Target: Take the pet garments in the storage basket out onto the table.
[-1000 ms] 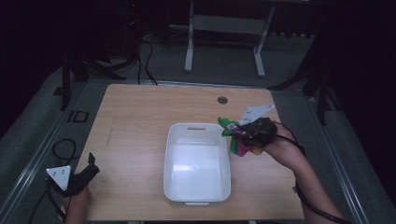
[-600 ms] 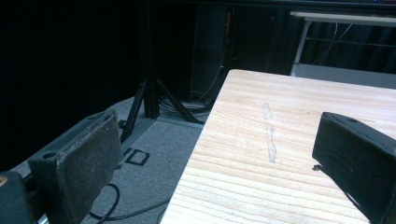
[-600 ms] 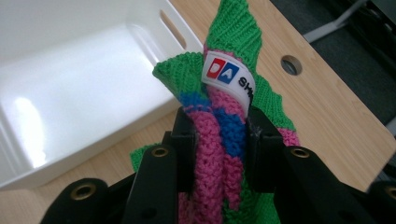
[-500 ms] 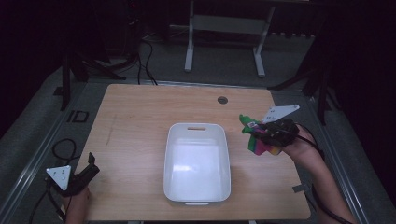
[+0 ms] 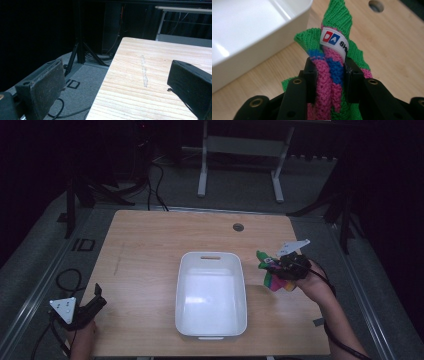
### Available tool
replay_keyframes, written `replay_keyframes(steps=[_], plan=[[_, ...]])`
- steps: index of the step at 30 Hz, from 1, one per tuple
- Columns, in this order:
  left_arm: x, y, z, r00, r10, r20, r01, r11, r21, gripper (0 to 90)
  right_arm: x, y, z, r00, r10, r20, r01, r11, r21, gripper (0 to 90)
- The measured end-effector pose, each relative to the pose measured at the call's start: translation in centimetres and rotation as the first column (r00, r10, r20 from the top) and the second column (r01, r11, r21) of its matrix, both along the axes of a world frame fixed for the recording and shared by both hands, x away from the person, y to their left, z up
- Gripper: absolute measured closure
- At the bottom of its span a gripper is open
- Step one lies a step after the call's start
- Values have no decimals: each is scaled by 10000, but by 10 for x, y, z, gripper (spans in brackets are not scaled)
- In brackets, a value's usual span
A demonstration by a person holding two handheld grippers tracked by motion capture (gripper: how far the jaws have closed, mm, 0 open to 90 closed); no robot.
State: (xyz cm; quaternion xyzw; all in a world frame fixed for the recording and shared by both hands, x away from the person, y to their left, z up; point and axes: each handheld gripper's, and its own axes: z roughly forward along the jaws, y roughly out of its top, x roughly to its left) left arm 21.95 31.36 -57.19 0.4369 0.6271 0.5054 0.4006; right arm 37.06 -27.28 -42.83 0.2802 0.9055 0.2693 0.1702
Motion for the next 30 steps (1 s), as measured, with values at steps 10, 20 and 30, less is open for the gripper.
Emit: replay_keyframes(steps=[10, 20, 30], plan=[[0, 0, 0, 10000, -2, -7, 2, 10000, -1, 18, 18, 3, -43, 9986, -177, -491, 170, 9997, -146, 687], [0, 0, 0, 10000, 8, 1, -8, 10000, -16, 19, 33, 14, -70, 9960, -517, -729, 496, 9983, -299, 682], [0, 0, 0, 10000, -8, 2, 8, 10000, -19, 18, 39, 25, -102, 9916, -665, -1109, 603, 9965, -579, 631]])
